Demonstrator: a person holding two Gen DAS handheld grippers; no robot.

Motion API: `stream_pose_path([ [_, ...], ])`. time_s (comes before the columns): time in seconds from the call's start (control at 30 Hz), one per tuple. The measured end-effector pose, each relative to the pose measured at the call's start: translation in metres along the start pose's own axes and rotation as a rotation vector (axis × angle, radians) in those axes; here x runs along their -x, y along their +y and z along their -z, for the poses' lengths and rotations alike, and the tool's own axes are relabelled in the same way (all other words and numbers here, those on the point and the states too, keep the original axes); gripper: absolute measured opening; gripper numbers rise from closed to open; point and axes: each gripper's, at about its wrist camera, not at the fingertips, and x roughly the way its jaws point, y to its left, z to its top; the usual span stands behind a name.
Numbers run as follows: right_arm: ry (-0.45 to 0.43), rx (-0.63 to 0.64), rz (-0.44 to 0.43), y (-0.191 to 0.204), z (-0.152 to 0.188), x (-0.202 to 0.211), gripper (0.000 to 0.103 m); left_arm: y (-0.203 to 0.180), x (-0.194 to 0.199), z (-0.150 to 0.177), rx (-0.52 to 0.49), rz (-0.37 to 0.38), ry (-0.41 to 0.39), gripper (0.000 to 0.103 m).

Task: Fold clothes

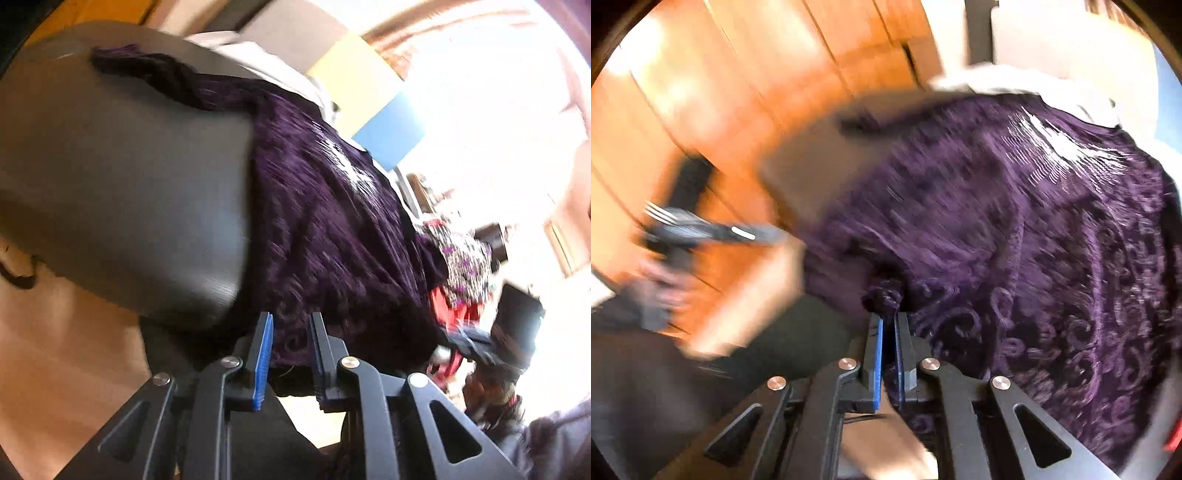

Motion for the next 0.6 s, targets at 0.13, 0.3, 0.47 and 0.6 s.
stream_pose_path([
  [0.13,0.233,0.093,0.073,0.007,0.015,-0.022,0.012,0.015,-0.016,-0.012,0.024,-0.168,0.025,0.029],
  [0.3,0.308,-0.020,0.179,-0.017,0.021,-0.025,0.047,0.003,-0.041,-0.013,-0.007,-0.150,0.081,0.040],
  [0.47,0.093,-0.096,0.243,-0.024,0.001,0.012,0.067,-0.012,-0.055,-0.016,-0.043,-0.142,0.098,0.044],
  [0.6,0.031,-0.246,0.363,-0.056,0.009,0.023,0.069,-0.028,-0.070,-0.017,-0.152,-0.249,0.143,0.032],
])
